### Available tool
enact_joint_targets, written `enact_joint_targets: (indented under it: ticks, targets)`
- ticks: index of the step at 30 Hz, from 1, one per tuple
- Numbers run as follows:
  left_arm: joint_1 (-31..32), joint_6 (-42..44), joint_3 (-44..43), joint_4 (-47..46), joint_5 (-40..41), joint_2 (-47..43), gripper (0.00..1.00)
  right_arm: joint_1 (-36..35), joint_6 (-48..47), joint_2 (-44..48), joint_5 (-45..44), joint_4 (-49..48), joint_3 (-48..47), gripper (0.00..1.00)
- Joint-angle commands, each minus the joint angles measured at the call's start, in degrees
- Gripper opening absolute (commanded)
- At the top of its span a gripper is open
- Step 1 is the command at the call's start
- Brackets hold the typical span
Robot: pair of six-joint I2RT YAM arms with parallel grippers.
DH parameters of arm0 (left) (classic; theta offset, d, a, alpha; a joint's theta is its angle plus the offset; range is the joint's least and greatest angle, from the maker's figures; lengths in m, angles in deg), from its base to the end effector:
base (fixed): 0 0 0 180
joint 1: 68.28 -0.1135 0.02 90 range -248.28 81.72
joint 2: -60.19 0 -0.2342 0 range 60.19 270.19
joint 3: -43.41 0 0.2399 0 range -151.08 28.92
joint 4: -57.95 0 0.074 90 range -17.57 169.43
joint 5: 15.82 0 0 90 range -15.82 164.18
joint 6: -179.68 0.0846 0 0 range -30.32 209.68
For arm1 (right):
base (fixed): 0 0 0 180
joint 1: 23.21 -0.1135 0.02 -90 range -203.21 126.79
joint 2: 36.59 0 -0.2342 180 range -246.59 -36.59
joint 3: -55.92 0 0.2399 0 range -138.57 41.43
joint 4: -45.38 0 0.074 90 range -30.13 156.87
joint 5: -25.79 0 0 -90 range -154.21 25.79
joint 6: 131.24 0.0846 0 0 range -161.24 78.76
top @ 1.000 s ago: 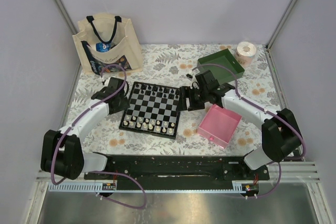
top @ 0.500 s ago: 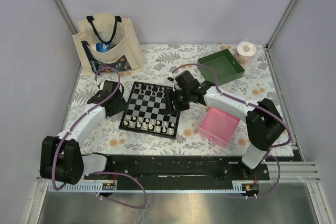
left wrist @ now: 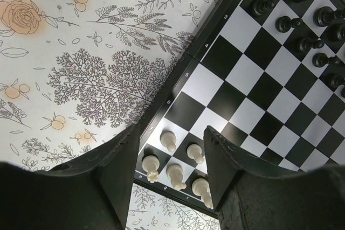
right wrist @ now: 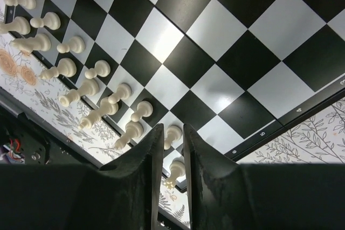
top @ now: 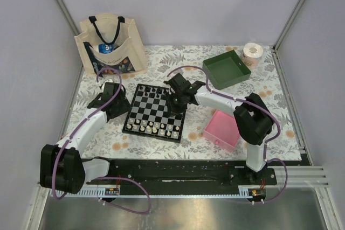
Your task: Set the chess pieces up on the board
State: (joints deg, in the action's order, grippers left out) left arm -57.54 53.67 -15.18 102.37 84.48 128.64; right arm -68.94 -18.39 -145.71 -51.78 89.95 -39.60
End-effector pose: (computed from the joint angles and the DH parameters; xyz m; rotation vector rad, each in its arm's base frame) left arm 0.2604 -0.0340 0.1626 -0.6173 2.4222 -0.1127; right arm 0.2749 0.3081 0.1453 -0.6226 2.6506 0.6820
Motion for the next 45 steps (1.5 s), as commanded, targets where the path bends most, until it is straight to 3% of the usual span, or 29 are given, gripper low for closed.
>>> enact_joint_targets:
  ticks: [1,23,45]
  targets:
    - [-0.4,0.4,0.4,-2.5,-1.0,-1.4,0.54,-1.2,-0.9,-1.4,-2.1,1.6,-4.0,0.29]
    - [-0.4,1.0,0.9,-3.4,-1.4,-1.0,0.54,-3.7,-1.8,-8.7,-1.0,2.4,-9.1,0.30]
    - [-0.3,1.0,0.9,-3.4,-1.2,-0.5,0.54,-5.5,-2.0,-8.7,-0.4,2.8,-8.4,0.30]
